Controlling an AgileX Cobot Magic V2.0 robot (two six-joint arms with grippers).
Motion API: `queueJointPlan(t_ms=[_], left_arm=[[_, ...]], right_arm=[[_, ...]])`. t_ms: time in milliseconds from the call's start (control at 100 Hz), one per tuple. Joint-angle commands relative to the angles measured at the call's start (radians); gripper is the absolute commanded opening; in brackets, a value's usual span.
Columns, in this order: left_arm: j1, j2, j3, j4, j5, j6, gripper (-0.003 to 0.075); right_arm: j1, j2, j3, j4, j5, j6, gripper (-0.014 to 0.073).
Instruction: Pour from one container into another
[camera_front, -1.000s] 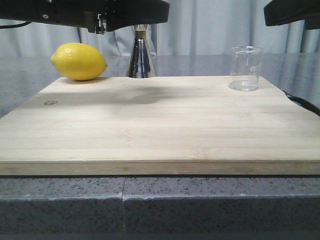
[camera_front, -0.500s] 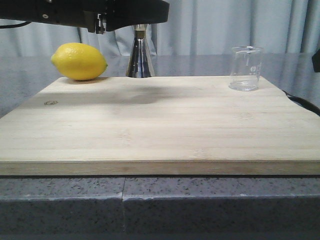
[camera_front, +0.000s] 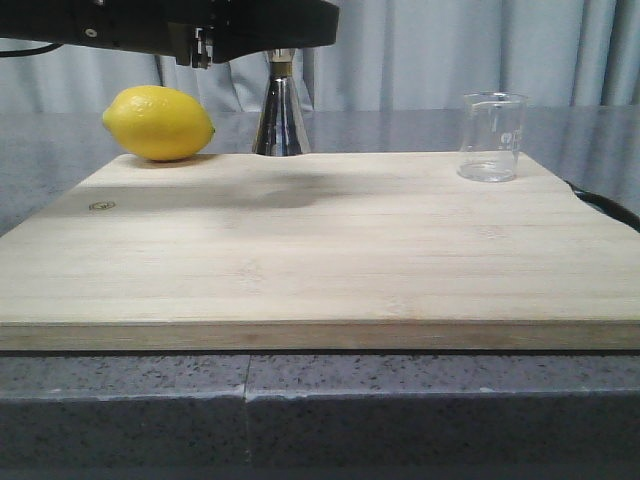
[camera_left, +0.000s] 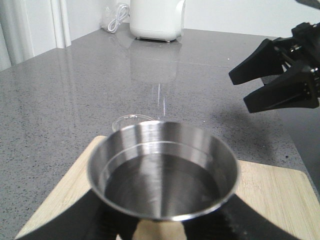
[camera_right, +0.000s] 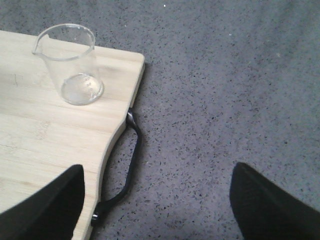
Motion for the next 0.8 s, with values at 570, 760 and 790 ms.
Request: queueJointPlan(t_ms=[570,760,790], left_arm=[[-0.008,-0.055,-0.03,-0.095,0.097,0.003,0.0281],[-0.008,-0.053,-0.03,-0.095,0.097,0.003,0.0281],[-0.008,-0.053,-0.03,-0.095,0.097,0.003,0.0281]], right_arm=[[0.0,-0.041,-0.024,-0.003,-0.056,-0.011,0.0542],[0.0,-0.041,-0.024,-0.003,-0.056,-0.011,0.0542],[0.0,-0.041,-0.024,-0.003,-0.056,-0.011,0.0542]])
